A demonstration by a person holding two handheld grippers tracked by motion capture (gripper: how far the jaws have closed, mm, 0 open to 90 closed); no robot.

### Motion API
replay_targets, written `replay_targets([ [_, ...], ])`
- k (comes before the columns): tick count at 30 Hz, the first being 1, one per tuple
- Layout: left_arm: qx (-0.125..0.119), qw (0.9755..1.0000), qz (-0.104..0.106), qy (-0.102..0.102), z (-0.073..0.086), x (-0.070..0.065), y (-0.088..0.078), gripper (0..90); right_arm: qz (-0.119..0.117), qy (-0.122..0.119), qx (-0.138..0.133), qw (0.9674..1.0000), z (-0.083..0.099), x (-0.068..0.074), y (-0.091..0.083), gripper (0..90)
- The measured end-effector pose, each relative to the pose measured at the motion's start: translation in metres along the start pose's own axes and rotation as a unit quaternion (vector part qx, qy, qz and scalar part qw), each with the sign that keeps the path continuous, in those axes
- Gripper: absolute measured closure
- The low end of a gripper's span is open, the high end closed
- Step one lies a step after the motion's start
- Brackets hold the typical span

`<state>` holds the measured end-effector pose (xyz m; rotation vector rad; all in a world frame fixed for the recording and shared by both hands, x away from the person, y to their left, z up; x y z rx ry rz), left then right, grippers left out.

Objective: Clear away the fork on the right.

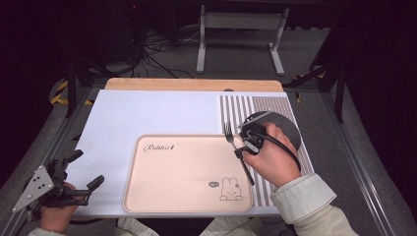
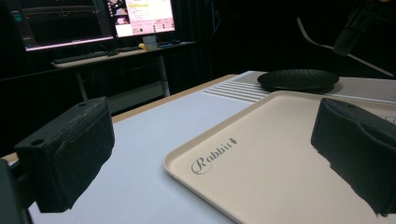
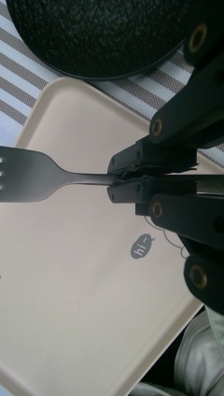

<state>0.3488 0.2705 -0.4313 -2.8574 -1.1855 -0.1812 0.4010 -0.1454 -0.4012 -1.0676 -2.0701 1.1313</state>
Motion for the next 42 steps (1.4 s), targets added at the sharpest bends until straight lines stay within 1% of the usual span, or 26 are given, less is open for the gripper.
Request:
replay_targets([
  [5,0.0,1.0,0.0,0.0,0.0,0.0,0.0,0.3,0.007,0.013,0.021,0.9997,0.001,0.003,0.009,86.1],
  [10,0.0,1.0,0.001,0.0,0.0,0.0,0.0,0.3,0.006,0.027,0.041,0.9988,0.003,0.006,0.019,86.1],
  [14,-0.001,1.0,0.001,0.0,-0.001,0.0,0.0,0.3,0.008,0.03,0.055,0.998,0.004,0.007,0.029,86.1],
  [16,-0.001,1.0,0.001,0.0,-0.001,0.0,0.0,0.3,0.012,0.036,0.064,0.9972,0.005,0.007,0.035,86.1],
  [17,-0.001,1.0,0.001,0.0,-0.001,0.0,0.0,0.3,0.012,0.034,0.065,0.9972,0.005,0.007,0.038,86.0],
  [18,-0.001,1.0,0.002,0.001,0.0,0.0,0.0,0.3,0.012,0.039,0.07,0.9967,0.006,0.007,0.041,86.0],
  [21,0.0,1.0,0.003,0.002,0.0,-0.001,0.0,0.3,0.011,0.039,0.082,0.9958,0.009,0.007,0.048,86.0],
  [25,0.0,1.0,0.003,0.002,0.0,-0.001,0.0,0.3,0.013,0.042,0.091,0.9949,0.012,0.006,0.058,86.0],
  [28,0.0,1.0,0.002,0.001,-0.001,-0.001,0.0,0.3,0.009,0.046,0.101,0.9938,0.015,0.006,0.064,86.0],
  [29,0.0,1.0,0.002,0.001,-0.001,-0.001,0.0,0.3,0.009,0.046,0.101,0.9938,0.015,0.006,0.064,86.0],
  [32,0.0,1.0,0.003,0.002,0.0,-0.001,0.0,0.3,0.009,0.051,0.112,0.9923,0.018,0.005,0.072,86.0],
  [38,0.001,1.0,0.005,0.002,0.0,-0.001,0.001,0.3,0.013,0.062,0.126,0.99,0.022,0.0,0.079,85.9],
  [42,0.002,1.0,0.006,0.002,0.0,-0.001,0.001,0.3,0.011,0.069,0.136,0.9883,0.025,-0.003,0.084,85.8],
])
Point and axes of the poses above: each handheld gripper's, and its own axes: y roughly forward along the jaws, z roughly out of its underside, x roughly to its left, the point moved 9 cm from there along y, roughly forward along the jaws, and after that the axes turned 3 degrees about -x, right-handed, at the moved point
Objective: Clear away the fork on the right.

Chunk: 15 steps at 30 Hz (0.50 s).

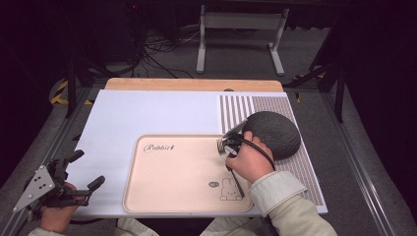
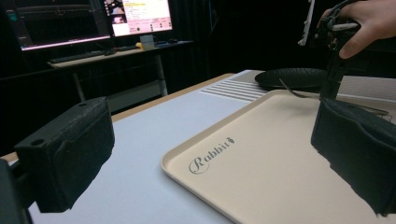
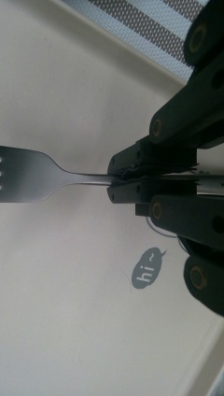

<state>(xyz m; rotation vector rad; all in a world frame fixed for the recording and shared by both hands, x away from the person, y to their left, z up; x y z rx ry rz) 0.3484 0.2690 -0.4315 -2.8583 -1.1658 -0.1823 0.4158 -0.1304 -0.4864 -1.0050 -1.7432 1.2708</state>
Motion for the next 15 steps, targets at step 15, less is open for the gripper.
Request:
replay_targets([
  [15,-0.001,1.0,-0.001,-0.001,0.0,0.001,0.0,0.3,-0.002,0.012,0.015,0.9998,0.0,-0.002,0.012,85.7],
])
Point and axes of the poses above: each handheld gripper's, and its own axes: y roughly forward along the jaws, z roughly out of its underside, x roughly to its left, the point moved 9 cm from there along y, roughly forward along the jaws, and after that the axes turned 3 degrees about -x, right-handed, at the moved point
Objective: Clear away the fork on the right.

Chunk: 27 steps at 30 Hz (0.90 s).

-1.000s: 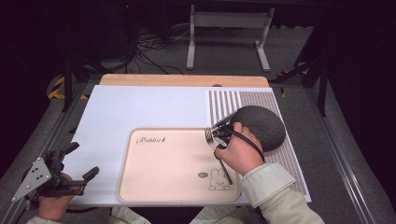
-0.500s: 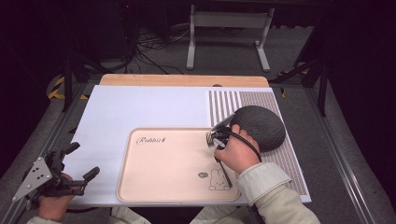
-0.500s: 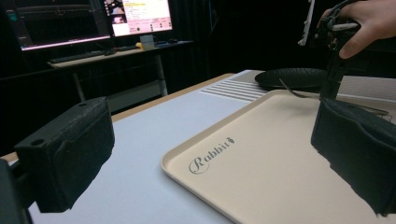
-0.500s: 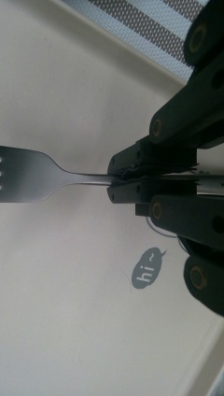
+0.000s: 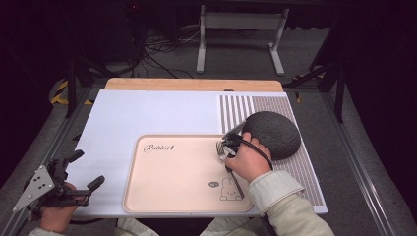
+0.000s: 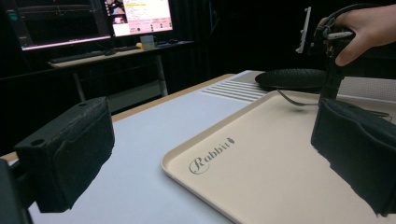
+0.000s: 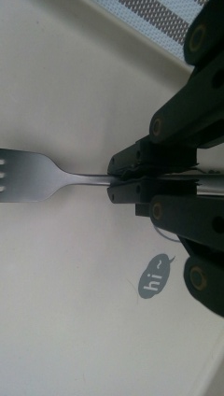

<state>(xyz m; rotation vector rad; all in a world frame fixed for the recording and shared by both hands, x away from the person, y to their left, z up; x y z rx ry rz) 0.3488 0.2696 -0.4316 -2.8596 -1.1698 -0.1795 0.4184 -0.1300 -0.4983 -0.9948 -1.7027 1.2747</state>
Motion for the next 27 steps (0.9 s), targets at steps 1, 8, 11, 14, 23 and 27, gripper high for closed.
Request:
replay_targets([
  [1,0.0,1.0,0.0,0.0,0.0,0.0,0.0,0.3,0.0,0.0,0.001,1.0,0.0001,-0.0001,0.0007,85.6],
  [8,0.0,1.0,0.0,0.0,0.0,0.0,0.0,0.3,-0.003,0.0,0.006,1.0,0.0009,0.0003,0.0045,85.4],
  [11,0.001,1.0,0.0,0.0,0.0001,0.0002,-0.0002,0.3,-0.002,-0.001,0.008,1.0,0.0013,0.0001,0.0052,85.3],
  [14,0.0,1.0,0.0,0.0,-0.0001,0.0,0.0,0.3,-0.007,-0.002,0.009,0.9999,0.0018,0.0007,0.0059,84.3],
  [23,0.0,1.0,0.0,0.0,-0.0002,-0.0001,0.0,0.3,-0.009,-0.009,0.002,0.9999,0.0006,0.0007,0.0045,78.9],
  [27,-0.001,1.0,0.0,0.0,-0.0003,0.0002,-0.0002,0.3,-0.013,-0.009,-0.002,0.9999,0.0006,0.0009,0.0038,77.2],
])
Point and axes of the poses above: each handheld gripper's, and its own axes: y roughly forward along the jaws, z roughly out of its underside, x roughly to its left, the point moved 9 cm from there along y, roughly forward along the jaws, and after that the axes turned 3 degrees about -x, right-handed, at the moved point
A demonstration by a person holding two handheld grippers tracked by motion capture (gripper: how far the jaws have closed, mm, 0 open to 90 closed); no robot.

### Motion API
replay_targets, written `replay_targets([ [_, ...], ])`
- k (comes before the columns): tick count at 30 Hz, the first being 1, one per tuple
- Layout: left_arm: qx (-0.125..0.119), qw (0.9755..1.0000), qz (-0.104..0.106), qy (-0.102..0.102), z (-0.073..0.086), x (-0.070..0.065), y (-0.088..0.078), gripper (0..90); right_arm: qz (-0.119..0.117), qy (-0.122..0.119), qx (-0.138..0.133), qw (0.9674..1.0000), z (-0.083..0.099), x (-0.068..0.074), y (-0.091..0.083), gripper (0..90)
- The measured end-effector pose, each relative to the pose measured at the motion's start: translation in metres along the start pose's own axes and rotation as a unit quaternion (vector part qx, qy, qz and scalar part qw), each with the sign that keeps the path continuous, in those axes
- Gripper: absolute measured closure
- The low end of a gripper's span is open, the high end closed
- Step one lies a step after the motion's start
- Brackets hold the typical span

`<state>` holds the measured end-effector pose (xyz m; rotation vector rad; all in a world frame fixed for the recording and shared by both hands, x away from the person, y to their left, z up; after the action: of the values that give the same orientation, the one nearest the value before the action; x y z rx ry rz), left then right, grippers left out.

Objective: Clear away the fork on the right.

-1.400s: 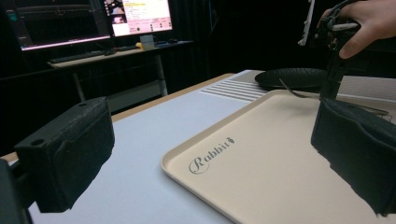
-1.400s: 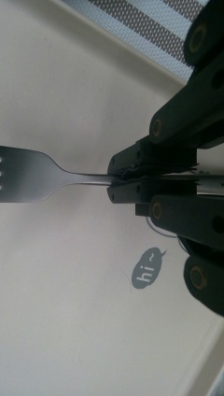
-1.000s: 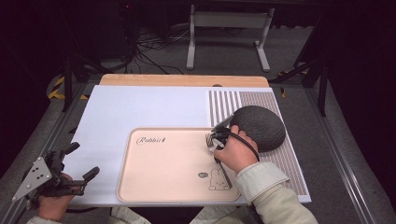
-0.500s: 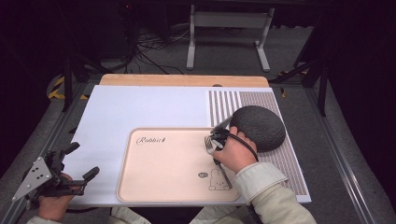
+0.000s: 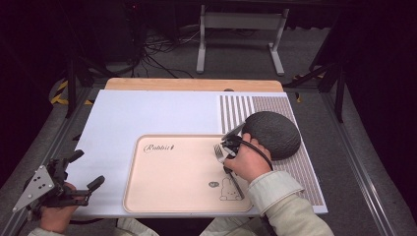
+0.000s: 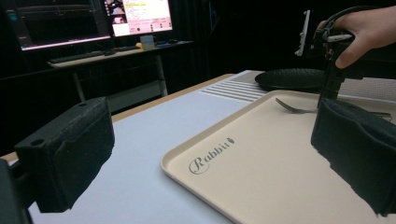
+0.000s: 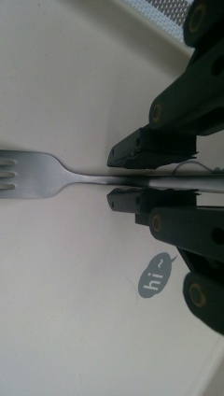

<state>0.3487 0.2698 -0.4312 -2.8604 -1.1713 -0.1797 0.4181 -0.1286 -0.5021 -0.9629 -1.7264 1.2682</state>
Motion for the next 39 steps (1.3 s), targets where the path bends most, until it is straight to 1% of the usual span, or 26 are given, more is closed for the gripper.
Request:
replay_targets([
  [4,-0.001,1.0,0.0,0.0,0.0,0.0,0.0,0.3,0.001,-0.002,-0.008,1.0,-0.001,0.001,-0.001,74.0],
  [9,0.001,1.0,0.0,0.001,0.0,0.0,0.0,0.3,-0.003,-0.011,-0.024,0.9997,-0.004,0.001,-0.005,63.3],
  [12,-0.001,1.0,0.0,0.0,0.0,0.0,0.0,0.3,-0.001,-0.032,-0.055,0.998,-0.008,0.001,-0.008,48.0],
  [13,-0.001,1.0,0.0,0.0,0.0,0.0,0.0,0.3,0.0,-0.043,-0.064,0.997,-0.01,0.001,-0.009,45.0],
  [14,0.0,1.0,0.0,0.0,0.0,0.0,0.0,0.3,0.0,-0.043,-0.064,0.997,-0.01,0.001,-0.009,45.0],
  [15,-0.001,1.0,0.0,0.0,0.0,0.0,0.0,0.3,-0.001,-0.065,-0.075,0.995,-0.012,0.002,-0.01,38.9],
  [16,-0.001,1.0,0.0,0.0,0.0,0.0,0.0,0.3,0.0,-0.087,-0.087,0.9924,-0.015,0.002,-0.012,33.4],
  [17,-0.001,1.0,-0.001,-0.001,0.0,0.0,0.0,0.3,-0.001,-0.112,-0.104,0.9882,-0.018,0.004,-0.013,29.0],
  [18,-0.001,1.0,0.0,0.0,0.0,0.0,-0.001,0.3,-0.005,-0.122,-0.116,0.9857,-0.02,0.005,-0.015,27.7],
  [19,-0.001,1.0,0.0,0.0,-0.001,0.0,-0.001,0.3,-0.005,-0.121,-0.125,0.9848,-0.021,0.005,-0.016,27.1],
  [20,-0.001,1.0,-0.001,-0.001,-0.001,0.0,-0.001,0.3,-0.004,-0.128,-0.131,0.983,-0.022,0.005,-0.018,25.1],
  [22,-0.004,1.0,-0.001,-0.003,-0.001,0.0,-0.001,0.3,-0.006,-0.151,-0.149,0.9773,-0.024,0.007,-0.019,20.3],
  [24,-0.003,1.0,-0.001,-0.004,-0.001,0.0,-0.001,0.3,-0.02,-0.182,-0.172,0.968,-0.027,0.01,-0.021,19.2],
  [25,-0.003,1.0,-0.001,-0.004,-0.001,0.0,-0.001,0.3,-0.02,-0.182,-0.172,0.968,-0.027,0.01,-0.021,19.2],
  [26,-0.003,1.0,-0.001,-0.003,-0.001,0.0,-0.001,0.3,-0.025,-0.195,-0.181,0.9636,-0.029,0.011,-0.023,19.0],
  [27,-0.003,1.0,-0.001,-0.004,-0.001,0.0,-0.001,0.3,-0.03,-0.201,-0.194,0.9597,-0.031,0.012,-0.024,19.3],
  [28,-0.003,1.0,-0.001,-0.004,-0.001,0.0,-0.001,0.3,-0.036,-0.213,-0.198,0.9562,-0.032,0.013,-0.026,23.1],
  [29,-0.003,1.0,-0.001,-0.004,-0.001,0.0,-0.001,0.3,-0.041,-0.228,-0.201,0.9519,-0.032,0.014,-0.028,32.9],
  [30,-0.003,1.0,-0.001,-0.004,-0.001,0.0,0.0,0.3,-0.043,-0.237,-0.201,0.9495,-0.032,0.015,-0.029,37.8],
  [31,-0.003,1.0,-0.001,-0.004,-0.001,0.0,0.0,0.3,-0.043,-0.237,-0.201,0.9495,-0.032,0.015,-0.029,37.8],
  [32,-0.003,1.0,-0.001,-0.004,-0.001,0.0,0.0,0.3,-0.048,-0.254,-0.198,0.9456,-0.031,0.016,-0.033,54.1],
  [35,-0.004,1.0,0.0,-0.005,-0.001,0.0,0.0,0.3,-0.05,-0.284,-0.194,0.9378,-0.03,0.016,-0.036,76.6],
  [36,-0.003,1.0,0.0,-0.004,-0.001,0.0,0.0,0.3,-0.05,-0.293,-0.192,0.9354,-0.03,0.017,-0.036,82.5],
  [37,-0.002,1.0,0.0,-0.002,-0.001,0.0,0.0,0.3,-0.05,-0.31,-0.19,0.9303,-0.03,0.017,-0.036,87.9],
  [38,-0.002,1.0,0.0,-0.002,-0.001,0.0,0.0,0.3,-0.052,-0.322,-0.185,0.9271,-0.03,0.017,-0.035,90.0],
  [39,-0.001,1.0,0.001,-0.003,0.0,0.0,0.0,0.3,-0.053,-0.336,-0.182,0.9225,-0.03,0.017,-0.034,90.0],
])
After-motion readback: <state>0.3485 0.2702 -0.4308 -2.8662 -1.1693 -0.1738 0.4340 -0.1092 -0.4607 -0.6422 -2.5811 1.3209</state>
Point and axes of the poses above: each handheld gripper's, and its own axes: y roughly forward along the jaws, z roughly out of its underside, x roughly to its left, the point moved 9 cm from there along y, roughly forward along the jaws, and after that the axes turned 3 degrees about -x, right-handed, at the moved point
